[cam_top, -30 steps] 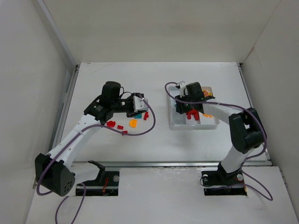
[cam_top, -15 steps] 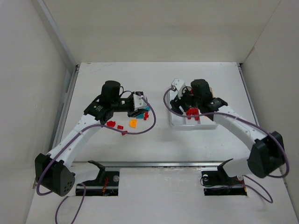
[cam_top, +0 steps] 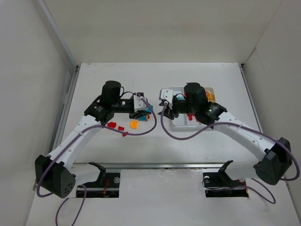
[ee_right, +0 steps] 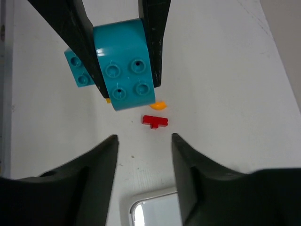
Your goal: Sort the legos into containers by color
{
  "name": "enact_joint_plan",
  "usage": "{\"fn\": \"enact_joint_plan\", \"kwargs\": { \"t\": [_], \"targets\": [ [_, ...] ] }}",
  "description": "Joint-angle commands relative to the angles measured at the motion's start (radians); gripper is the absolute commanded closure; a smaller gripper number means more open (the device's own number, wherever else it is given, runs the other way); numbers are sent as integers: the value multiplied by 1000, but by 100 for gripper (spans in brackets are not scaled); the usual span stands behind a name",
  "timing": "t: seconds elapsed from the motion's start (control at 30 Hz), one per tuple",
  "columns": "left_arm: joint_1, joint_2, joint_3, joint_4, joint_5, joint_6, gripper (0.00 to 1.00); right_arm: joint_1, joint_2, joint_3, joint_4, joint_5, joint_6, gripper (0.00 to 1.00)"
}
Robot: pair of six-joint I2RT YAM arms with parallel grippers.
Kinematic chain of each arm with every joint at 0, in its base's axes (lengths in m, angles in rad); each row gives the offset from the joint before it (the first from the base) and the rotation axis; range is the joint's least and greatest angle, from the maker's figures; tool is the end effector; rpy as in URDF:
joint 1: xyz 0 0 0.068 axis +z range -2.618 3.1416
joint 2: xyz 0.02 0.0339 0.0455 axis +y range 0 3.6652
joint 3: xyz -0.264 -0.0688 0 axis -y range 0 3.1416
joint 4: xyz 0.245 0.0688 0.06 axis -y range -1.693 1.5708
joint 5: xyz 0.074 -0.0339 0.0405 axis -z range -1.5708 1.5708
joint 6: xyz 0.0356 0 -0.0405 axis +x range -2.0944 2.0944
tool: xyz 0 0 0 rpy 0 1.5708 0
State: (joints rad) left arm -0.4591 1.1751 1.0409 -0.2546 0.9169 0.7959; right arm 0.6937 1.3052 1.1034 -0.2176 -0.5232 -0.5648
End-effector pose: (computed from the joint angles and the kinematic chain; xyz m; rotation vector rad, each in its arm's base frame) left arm 0.2184 -0.1395 0.3475 1.5047 1.0822 -0.6582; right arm 0.2181 0.2045 0.3352 -1.4219 1.3773 0.6026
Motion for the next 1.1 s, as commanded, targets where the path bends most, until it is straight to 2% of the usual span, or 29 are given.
{"fn": "enact_joint_plan", "kwargs": {
  "t": [0.0, 0.07, 0.1, 0.27, 0.33, 0.4, 0.43, 0.53, 0.63, 0.73, 0.77, 0.8, 0.83, 0.9, 0.93, 0.97, 1.07],
  "targets": [
    [-6, -22, 45, 2, 60, 11, 100, 24, 17, 56, 47, -52, -24, 46],
    [-6, -22, 45, -8, 71, 23, 100, 52, 26, 67, 57, -52, -24, 29],
    [-6, -22, 45, -8, 71, 23, 100, 52, 26, 76, 57, -52, -24, 28],
    [-6, -22, 54, -8, 94, 23, 100, 72, 58, 98, 57, -52, -24, 28],
    [-6, -22, 54, -8, 94, 32, 100, 72, 78, 110, 66, -64, -24, 31],
    [-6, -22, 54, -17, 103, 32, 100, 81, 89, 119, 66, -64, -24, 37],
    [-6, -22, 54, -17, 103, 32, 100, 81, 89, 119, 66, -64, -24, 46],
    [-6, -22, 54, -17, 103, 42, 100, 90, 89, 128, 66, -64, -24, 64],
    [-6, -22, 54, -17, 103, 42, 100, 90, 98, 128, 66, -64, -24, 66],
    [-6, -22, 54, -17, 112, 42, 100, 90, 98, 138, 66, -64, -24, 84],
    [-6, -22, 45, -17, 112, 42, 100, 90, 98, 138, 66, -64, -24, 100],
    [-6, -22, 45, -28, 112, 55, 100, 90, 98, 138, 75, -51, -15, 100],
    [-6, -22, 45, -28, 102, 55, 85, 90, 98, 138, 75, -51, -15, 100],
    [-15, -22, 45, -57, 93, 80, 39, 90, 88, 127, 75, -40, -15, 100],
    [-15, -22, 45, -57, 92, 91, 23, 90, 88, 127, 75, -40, -15, 100],
    [-15, -22, 45, -72, 92, 104, 0, 90, 88, 118, 75, -40, -15, 100],
    [-15, -22, 45, -93, 62, 129, 0, 90, 78, 107, 75, -31, -15, 100]
  ]
}}
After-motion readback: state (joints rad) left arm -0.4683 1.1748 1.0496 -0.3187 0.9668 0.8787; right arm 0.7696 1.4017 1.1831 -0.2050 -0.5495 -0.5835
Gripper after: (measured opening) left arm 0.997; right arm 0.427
